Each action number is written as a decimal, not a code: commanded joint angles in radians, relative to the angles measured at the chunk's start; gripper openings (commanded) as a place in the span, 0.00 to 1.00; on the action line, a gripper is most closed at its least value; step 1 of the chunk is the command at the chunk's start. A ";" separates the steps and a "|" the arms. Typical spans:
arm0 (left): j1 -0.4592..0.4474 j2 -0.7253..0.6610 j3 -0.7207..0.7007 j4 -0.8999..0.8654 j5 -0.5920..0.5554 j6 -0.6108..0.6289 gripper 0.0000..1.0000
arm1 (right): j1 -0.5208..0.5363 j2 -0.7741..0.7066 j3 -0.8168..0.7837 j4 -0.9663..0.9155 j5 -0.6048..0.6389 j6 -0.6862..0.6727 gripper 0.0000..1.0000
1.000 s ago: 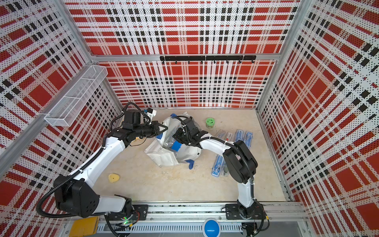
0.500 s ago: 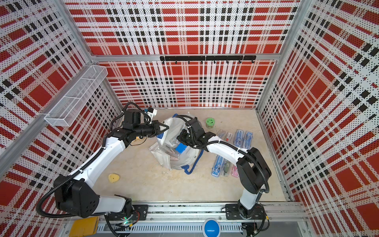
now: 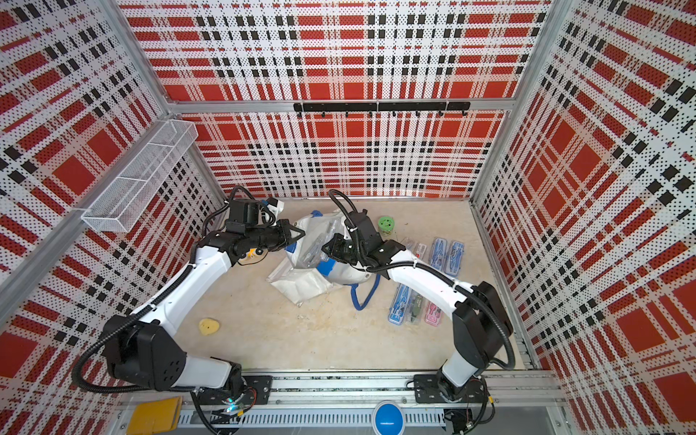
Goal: Take out the compass set from the canvas bag
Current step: Pick up the compass set from the canvas bag, then place the compass set at the center of the board.
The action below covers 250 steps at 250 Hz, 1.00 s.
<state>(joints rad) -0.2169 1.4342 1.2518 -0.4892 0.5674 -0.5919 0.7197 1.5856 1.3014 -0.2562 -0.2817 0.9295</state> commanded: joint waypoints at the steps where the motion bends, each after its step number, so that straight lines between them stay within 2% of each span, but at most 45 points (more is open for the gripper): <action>1: 0.026 0.019 0.038 -0.001 0.013 0.017 0.00 | -0.016 -0.086 0.011 -0.015 0.000 -0.056 0.06; 31: 0.065 0.042 0.041 -0.008 0.035 0.029 0.00 | -0.073 -0.173 -0.020 -0.050 -0.016 -0.069 0.06; 95: 0.156 0.091 0.051 -0.022 0.092 0.062 0.00 | -0.265 -0.363 -0.137 -0.197 -0.054 -0.115 0.07; 142: 0.199 0.123 0.058 -0.026 0.118 0.072 0.00 | -0.364 -0.427 -0.249 -0.301 -0.075 -0.164 0.08; 186: 0.207 0.146 0.080 -0.039 0.127 0.085 0.00 | -0.376 -0.399 -0.373 -0.298 -0.062 -0.167 0.08; 250: 0.200 0.160 0.090 -0.036 0.146 0.084 0.00 | -0.363 -0.232 -0.505 -0.156 -0.096 -0.083 0.09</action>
<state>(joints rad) -0.0166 1.5867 1.3132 -0.5213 0.6895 -0.5243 0.3466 1.2953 0.8249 -0.5194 -0.3592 0.8120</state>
